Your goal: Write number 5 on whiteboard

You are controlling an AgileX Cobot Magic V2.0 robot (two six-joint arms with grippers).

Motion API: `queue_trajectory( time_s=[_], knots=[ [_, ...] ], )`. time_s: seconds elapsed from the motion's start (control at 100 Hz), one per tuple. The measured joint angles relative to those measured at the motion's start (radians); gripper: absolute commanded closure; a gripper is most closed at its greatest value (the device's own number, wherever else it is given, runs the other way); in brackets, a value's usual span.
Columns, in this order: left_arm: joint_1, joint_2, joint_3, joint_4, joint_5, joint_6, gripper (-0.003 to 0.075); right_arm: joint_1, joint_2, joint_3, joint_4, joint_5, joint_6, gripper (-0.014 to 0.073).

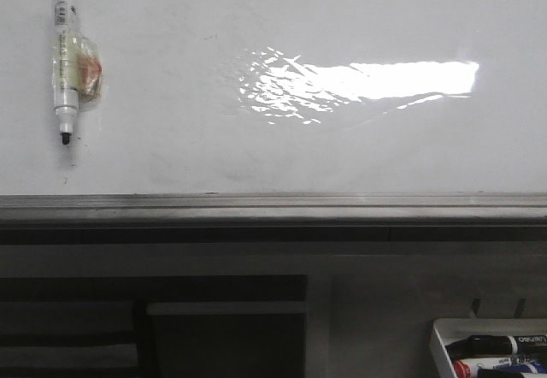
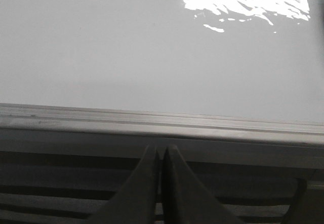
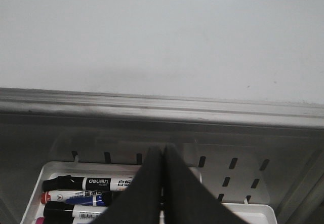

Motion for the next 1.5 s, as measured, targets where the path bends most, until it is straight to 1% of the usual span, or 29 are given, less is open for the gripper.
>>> queue_trajectory(
  time_s=[0.42,0.66,0.86,1.009,1.099,1.159,1.219,1.309,1.389,1.499],
  knots=[
    [0.0,0.0,0.0,-0.008,-0.031,0.0,0.0741,0.0,0.0,0.0,0.0,-0.01,0.0,0.0655],
    [0.0,0.0,0.0,-0.009,-0.116,0.0,0.0741,0.0,0.0,0.006,0.0,-0.142,0.0,0.0655],
    [0.0,0.0,0.0,-0.009,-0.118,0.0,0.0741,0.0,0.0,0.006,0.0,-0.21,0.0,0.0655],
    [0.0,0.0,0.0,-0.024,-0.136,0.0,0.0741,0.0,0.0,0.006,0.0,-0.318,0.0,0.0655],
    [0.0,0.0,0.0,-0.031,-0.15,0.0,0.0741,0.0,0.0,0.006,0.0,-0.327,0.0,0.0655],
    [0.0,0.0,0.0,-0.036,-0.15,0.0,0.0741,0.0,0.0,0.006,0.014,-0.3,0.0,0.0655],
    [0.0,0.0,-0.006,-0.039,-0.154,0.0,0.0741,0.0,0.0,0.006,0.032,-0.238,0.0,0.0655],
    [0.0,0.0,-0.039,-0.022,-0.166,0.0,0.0741,0.0,0.0,-0.009,0.102,-0.165,0.0,0.0655],
    [0.0,0.0,-0.084,0.0,-0.168,0.0,0.0741,0.0,0.013,-0.072,0.158,-0.101,0.0,0.0655],
    [0.0,0.038,-0.155,0.013,-0.151,0.0,0.0741,0.0,0.066,-0.186,0.131,0.033,-0.002,0.0655]
  ],
)
